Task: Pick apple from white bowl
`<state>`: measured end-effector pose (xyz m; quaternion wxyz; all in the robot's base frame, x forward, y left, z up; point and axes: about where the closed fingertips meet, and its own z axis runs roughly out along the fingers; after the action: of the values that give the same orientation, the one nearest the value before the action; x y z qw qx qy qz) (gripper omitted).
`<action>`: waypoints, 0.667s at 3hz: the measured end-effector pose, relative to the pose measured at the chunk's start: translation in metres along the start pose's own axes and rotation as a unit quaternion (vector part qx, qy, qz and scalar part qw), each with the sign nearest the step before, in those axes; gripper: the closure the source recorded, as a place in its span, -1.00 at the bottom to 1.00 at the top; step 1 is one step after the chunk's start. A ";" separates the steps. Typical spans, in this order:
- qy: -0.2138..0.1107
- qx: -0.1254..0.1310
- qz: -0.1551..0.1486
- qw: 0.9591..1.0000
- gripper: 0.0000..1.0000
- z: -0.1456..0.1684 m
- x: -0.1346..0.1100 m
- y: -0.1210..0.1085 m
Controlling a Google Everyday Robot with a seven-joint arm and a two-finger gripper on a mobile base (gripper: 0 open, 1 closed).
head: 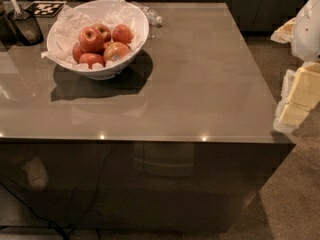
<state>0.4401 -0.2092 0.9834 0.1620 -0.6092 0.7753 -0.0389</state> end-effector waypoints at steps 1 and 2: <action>0.011 0.008 -0.020 1.000 -1.00 -0.008 -0.021 -0.006; 0.019 0.008 -0.070 0.997 -1.00 -0.014 -0.045 -0.003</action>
Offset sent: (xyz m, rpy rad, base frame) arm 0.0040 0.0642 0.0289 -0.1476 0.0038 0.2467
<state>0.4483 -0.1685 1.0065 0.1490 -0.6599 0.7334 -0.0673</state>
